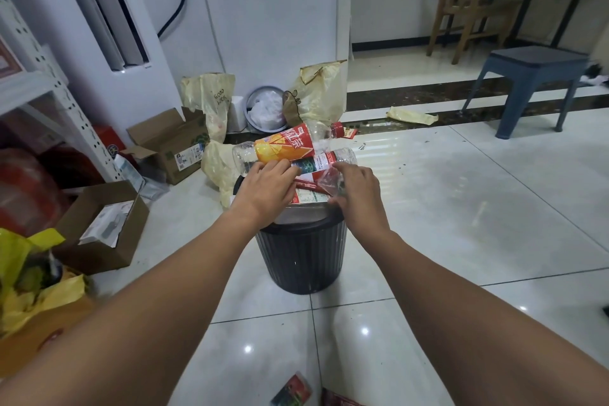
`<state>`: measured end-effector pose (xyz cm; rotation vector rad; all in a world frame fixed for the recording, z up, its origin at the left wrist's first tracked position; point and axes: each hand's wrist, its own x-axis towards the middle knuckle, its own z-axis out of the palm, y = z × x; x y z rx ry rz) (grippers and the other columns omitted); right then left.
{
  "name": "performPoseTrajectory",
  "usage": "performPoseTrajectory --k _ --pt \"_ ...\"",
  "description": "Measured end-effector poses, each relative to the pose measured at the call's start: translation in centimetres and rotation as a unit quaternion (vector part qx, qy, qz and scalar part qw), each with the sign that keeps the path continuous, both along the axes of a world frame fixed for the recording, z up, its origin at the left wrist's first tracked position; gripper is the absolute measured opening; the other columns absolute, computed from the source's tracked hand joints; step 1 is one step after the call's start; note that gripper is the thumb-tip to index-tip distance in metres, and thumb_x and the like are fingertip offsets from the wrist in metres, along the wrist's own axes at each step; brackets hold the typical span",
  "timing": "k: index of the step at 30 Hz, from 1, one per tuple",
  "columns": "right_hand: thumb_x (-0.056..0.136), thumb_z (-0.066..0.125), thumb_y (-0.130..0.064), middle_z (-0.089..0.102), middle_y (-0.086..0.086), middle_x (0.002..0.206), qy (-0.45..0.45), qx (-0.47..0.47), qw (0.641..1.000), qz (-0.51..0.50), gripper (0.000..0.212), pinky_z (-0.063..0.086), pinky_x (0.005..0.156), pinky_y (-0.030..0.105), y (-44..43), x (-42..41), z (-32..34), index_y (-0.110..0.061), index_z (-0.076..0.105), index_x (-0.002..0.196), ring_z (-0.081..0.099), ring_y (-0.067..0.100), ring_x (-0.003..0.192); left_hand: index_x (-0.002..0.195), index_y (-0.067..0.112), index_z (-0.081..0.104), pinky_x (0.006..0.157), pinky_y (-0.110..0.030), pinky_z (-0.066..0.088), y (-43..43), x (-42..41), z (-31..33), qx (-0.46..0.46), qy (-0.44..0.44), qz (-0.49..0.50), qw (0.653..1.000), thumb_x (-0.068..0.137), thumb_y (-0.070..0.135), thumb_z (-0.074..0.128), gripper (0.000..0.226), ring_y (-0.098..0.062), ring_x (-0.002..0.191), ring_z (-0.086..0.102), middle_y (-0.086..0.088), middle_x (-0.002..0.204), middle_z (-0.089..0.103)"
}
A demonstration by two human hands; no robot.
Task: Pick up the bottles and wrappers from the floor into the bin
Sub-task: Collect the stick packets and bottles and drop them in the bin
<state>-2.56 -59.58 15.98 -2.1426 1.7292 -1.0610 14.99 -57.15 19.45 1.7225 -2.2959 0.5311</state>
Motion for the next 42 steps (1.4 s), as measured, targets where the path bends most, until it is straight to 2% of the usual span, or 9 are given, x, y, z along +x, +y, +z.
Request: performPoseTrajectory --k 3,5,8,12,18,24,28,34,42 --pt "0.073 0.080 -0.012 0.050 0.005 0.133 -0.003 0.001 1.000 0.016 0.065 0.041 0.101 0.034 0.1 -0.3 0.1 -0.020 0.051 0.131 0.040 0.021 0.124 0.119 0.022 0.049 0.097 -0.035 0.033 0.1 0.1 0.1 0.005 0.003 0.000 1.000 0.096 0.033 0.042 0.026 -0.019 0.116 0.047 0.001 0.123 0.054" --pt "0.075 0.079 -0.018 0.045 0.002 0.137 0.037 -0.012 0.999 0.008 0.065 0.038 0.102 0.032 0.3 -0.5 0.0 -0.021 0.048 0.132 0.034 0.020 0.127 0.119 0.022 0.048 0.098 -0.035 0.033 0.2 0.0 0.1 0.005 0.001 0.000 1.000 0.096 0.033 0.042 0.026 -0.019 0.117 0.047 0.002 0.124 0.053" --pt "0.074 0.080 -0.029 0.036 0.004 0.141 0.089 -0.041 0.994 -0.040 0.071 0.036 0.103 0.032 0.6 -1.0 -0.1 -0.025 0.044 0.134 0.029 0.023 0.127 0.119 0.022 0.048 0.096 -0.035 0.033 0.2 0.1 0.2 0.002 -0.002 0.000 1.000 0.097 0.033 0.041 0.026 -0.019 0.116 0.046 0.002 0.124 0.053" --pt "0.071 0.081 -0.037 0.033 0.007 0.140 0.108 -0.042 0.992 -0.042 0.079 0.034 0.104 0.033 1.1 -1.3 -0.4 -0.025 0.039 0.137 0.029 0.024 0.126 0.118 0.022 0.048 0.094 -0.035 0.033 0.3 0.1 0.2 0.000 0.000 -0.003 1.000 0.097 0.032 0.041 0.025 -0.019 0.115 0.047 0.001 0.123 0.053" --pt "0.086 0.066 -0.032 0.049 0.009 0.133 0.114 -0.129 0.985 -0.016 0.050 0.036 0.103 0.037 2.7 -1.0 -0.3 -0.019 0.051 0.132 0.044 0.026 0.121 0.117 0.020 0.049 0.091 -0.035 0.035 1.0 -0.2 0.0 -0.007 0.001 -0.004 1.000 0.097 0.031 0.041 0.024 -0.020 0.110 0.048 0.001 0.118 0.055" --pt "0.093 0.051 -0.031 0.047 0.000 0.141 0.130 -0.102 0.985 0.047 0.047 0.021 0.113 0.035 5.3 -1.1 0.4 -0.021 0.045 0.138 0.039 0.017 0.131 0.122 0.018 0.051 0.093 -0.034 0.035 3.3 -1.7 -0.2 -0.012 0.030 -0.018 0.999 0.095 0.025 0.046 0.028 -0.021 0.111 0.050 -0.001 0.118 0.057" --pt "0.094 0.047 -0.032 0.048 -0.003 0.141 0.131 -0.088 0.986 0.056 0.048 0.021 0.113 0.034 7.4 -1.8 0.3 -0.023 0.042 0.141 0.039 0.013 0.131 0.125 0.016 0.052 0.095 -0.033 0.036 5.8 -2.8 -0.7 0.002 0.089 -0.030 0.996 0.094 0.020 0.046 0.031 -0.020 0.113 0.050 -0.001 0.121 0.057" --pt "0.093 0.047 -0.031 0.051 -0.004 0.136 0.147 -0.064 0.986 0.054 0.046 0.018 0.111 0.031 11.2 -2.9 -2.1 -0.023 0.044 0.139 0.043 0.012 0.127 0.127 0.015 0.053 0.096 -0.032 0.037 9.3 -4.2 -3.7 0.038 0.107 -0.052 0.992 0.094 0.019 0.046 0.034 -0.019 0.112 0.052 0.000 0.121 0.059" --pt "0.094 0.047 -0.032 0.049 -0.004 0.138 0.159 0.026 0.985 0.065 0.051 0.018 0.113 0.033 14.5 -2.6 -7.9 -0.024 0.037 0.143 0.041 0.012 0.128 0.136 0.018 0.043 0.097 -0.034 0.040 11.8 -4.5 -11.3 0.156 0.110 0.016 0.981 0.097 0.027 0.044 0.040 -0.020 0.113 0.051 -0.001 0.132 0.052"
